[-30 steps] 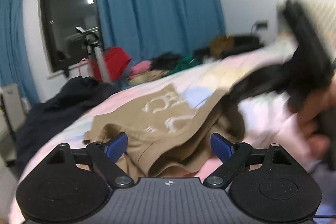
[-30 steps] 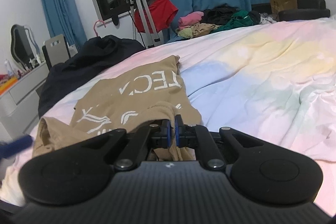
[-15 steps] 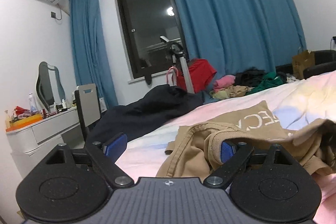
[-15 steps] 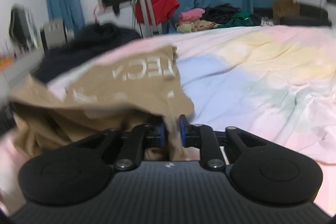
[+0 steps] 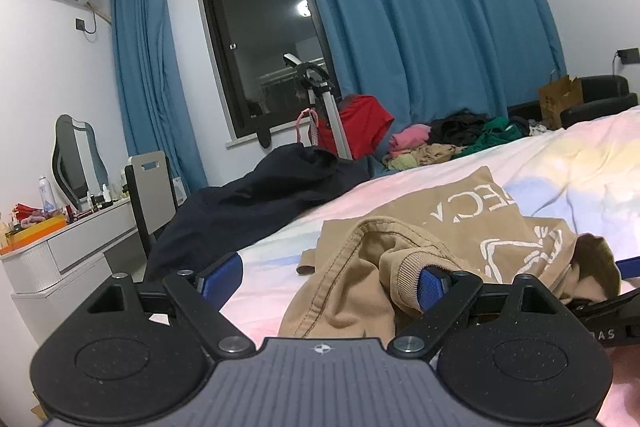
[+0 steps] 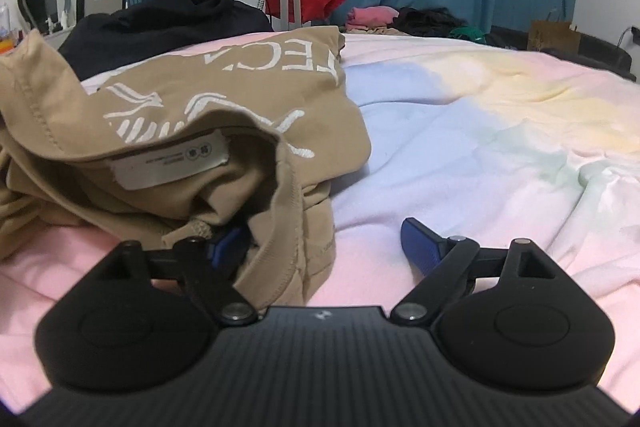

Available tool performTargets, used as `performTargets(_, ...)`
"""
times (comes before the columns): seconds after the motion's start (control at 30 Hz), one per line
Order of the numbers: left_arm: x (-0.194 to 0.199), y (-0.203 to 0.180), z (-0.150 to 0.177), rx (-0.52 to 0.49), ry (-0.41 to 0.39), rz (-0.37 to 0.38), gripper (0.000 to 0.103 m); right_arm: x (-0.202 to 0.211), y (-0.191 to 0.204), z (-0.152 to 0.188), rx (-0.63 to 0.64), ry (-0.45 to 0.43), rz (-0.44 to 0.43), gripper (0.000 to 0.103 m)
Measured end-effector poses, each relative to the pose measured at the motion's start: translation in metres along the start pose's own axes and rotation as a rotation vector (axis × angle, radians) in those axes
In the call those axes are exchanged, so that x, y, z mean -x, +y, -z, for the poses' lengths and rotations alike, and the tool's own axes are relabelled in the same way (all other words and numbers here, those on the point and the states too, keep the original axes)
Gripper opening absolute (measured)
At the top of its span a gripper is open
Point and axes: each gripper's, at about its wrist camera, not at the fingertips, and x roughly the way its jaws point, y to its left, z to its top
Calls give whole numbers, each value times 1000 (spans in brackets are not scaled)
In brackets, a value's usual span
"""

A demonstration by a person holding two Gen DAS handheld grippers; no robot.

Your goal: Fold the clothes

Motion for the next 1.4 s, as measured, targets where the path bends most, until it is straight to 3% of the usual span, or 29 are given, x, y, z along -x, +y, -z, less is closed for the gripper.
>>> performTargets(0.17,1,4,0,18,13,4,89,5,0,4,-12,-9,17,84)
performTargets(0.47,10,7,-4,22,-4,22,89,3,-25,4,-148,3,-82,84)
performTargets(1.4,12,6,-9,42,33,15,89,1,-29,2,-169,8,-96,84)
